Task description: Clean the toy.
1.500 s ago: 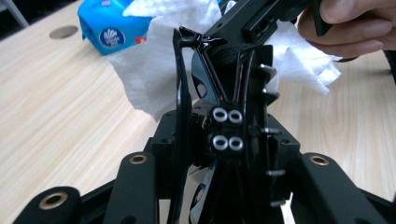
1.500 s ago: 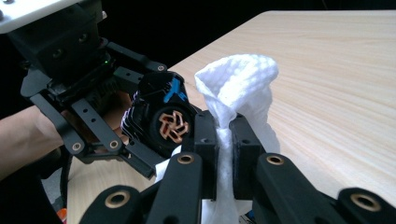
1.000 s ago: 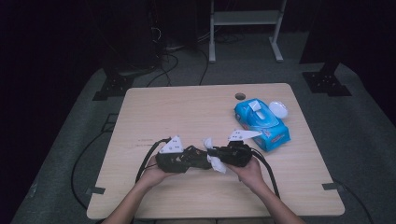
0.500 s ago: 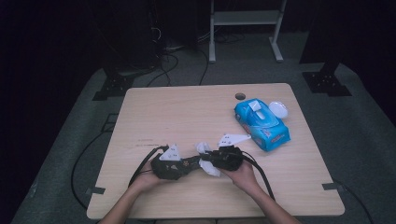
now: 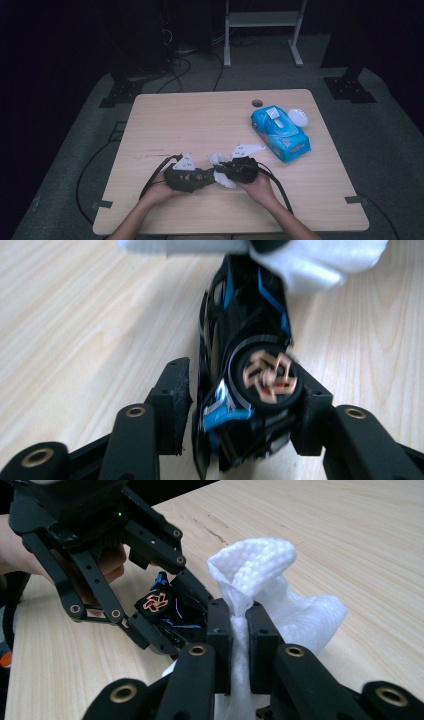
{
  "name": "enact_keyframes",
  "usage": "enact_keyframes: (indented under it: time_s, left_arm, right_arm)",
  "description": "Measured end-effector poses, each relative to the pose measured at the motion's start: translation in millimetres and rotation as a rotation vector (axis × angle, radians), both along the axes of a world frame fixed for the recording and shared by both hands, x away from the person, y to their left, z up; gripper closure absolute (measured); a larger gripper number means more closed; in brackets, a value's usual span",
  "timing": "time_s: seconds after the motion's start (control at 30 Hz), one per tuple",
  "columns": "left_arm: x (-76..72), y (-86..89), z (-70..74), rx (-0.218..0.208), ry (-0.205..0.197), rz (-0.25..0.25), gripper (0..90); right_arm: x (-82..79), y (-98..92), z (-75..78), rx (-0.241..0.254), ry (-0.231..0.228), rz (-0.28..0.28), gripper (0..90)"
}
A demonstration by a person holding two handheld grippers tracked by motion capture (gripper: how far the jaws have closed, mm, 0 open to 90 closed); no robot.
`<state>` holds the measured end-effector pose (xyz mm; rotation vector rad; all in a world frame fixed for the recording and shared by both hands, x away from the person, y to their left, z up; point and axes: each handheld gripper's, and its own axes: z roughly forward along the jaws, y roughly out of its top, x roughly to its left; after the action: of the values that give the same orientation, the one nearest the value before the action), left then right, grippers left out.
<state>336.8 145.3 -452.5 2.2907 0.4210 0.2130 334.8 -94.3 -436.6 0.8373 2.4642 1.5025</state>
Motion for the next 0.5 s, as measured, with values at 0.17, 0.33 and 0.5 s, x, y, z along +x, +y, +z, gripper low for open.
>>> enact_keyframes:
  time_s: [0.17,0.33,0.5]
  left_arm:
    - [1.0,-8.0,3.6,0.005,-0.009,-0.012,45.2]
    - [0.5,-8.2,4.0,-0.004,-0.013,-0.008,43.1]
    - [-0.2,-7.8,3.9,-0.012,-0.010,0.004,50.0]
  right_arm:
    - [-0.7,-0.5,4.6,-0.007,-0.013,0.005,68.9]
    - [-2.7,-10.0,12.8,-0.001,-0.040,-0.003,64.3]
    - [1.5,-15.3,11.3,0.008,-0.022,-0.023,71.4]
